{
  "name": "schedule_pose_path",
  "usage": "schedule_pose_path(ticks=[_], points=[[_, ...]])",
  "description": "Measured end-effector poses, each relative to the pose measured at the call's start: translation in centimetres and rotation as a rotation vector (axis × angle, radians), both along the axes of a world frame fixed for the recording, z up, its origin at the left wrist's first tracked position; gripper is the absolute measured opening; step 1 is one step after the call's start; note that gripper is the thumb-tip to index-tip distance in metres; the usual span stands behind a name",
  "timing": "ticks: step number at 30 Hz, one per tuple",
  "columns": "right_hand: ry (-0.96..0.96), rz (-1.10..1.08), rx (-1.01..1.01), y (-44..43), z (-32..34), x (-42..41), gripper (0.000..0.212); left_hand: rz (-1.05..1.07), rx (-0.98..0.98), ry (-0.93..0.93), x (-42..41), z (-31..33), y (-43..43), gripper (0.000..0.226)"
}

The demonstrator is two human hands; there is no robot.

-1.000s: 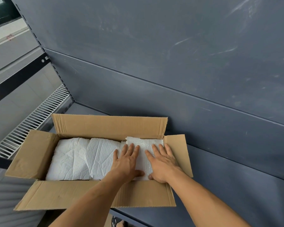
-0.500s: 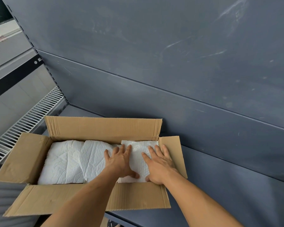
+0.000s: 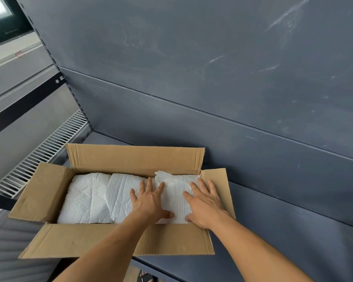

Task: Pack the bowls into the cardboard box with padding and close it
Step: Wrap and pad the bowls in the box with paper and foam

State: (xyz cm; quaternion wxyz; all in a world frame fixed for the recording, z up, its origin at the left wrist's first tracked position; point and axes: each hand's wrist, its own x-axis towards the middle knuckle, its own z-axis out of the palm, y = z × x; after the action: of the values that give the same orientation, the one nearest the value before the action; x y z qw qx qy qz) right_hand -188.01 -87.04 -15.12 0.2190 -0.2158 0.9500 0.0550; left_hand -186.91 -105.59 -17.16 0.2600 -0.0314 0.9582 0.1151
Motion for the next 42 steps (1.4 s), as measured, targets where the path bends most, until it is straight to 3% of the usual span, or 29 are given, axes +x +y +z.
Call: schedule_pose_path(ticks=[6,12,20,25,29,32,37,42], points=[[0.190,-0.066,-0.202,1.9,1.4,0.8,0.047,0.128,0.074,0.152,1.6,1.0,0.3,0.077],[0.264,-0.217,-0.334,4.2,2.1,1.8,0.027,0.193,0.159,0.292,3.3,2.2,1.6,0.042],[0.342,-0.518,-0.387,7.4,2.8,3.4,0.025,0.250,0.304,0.245,5.6,3.6,4.2,0.022],[0.235,-0.727,-0.471,9.0,3.0,4.3,0.032,0.193,0.279,0.220,6.7,3.6,6.0,0.022],[-0.002,-0.916,-0.761,9.1,3.2,5.0,0.046,0.178,0.282,0.207,7.3,3.5,6.8,0.026],[-0.005,-0.951,-0.903,8.6,3.5,5.2,0.045,0.196,0.308,0.185,7.4,3.8,7.2,0.029],[0.053,-0.812,-1.056,6.2,4.4,4.8,0.032,0.261,0.391,0.198,6.9,4.9,7.8,0.038],[-0.030,-0.576,-0.960,4.0,3.1,4.7,0.037,0.188,0.401,0.325,6.9,5.7,8.5,0.065]])
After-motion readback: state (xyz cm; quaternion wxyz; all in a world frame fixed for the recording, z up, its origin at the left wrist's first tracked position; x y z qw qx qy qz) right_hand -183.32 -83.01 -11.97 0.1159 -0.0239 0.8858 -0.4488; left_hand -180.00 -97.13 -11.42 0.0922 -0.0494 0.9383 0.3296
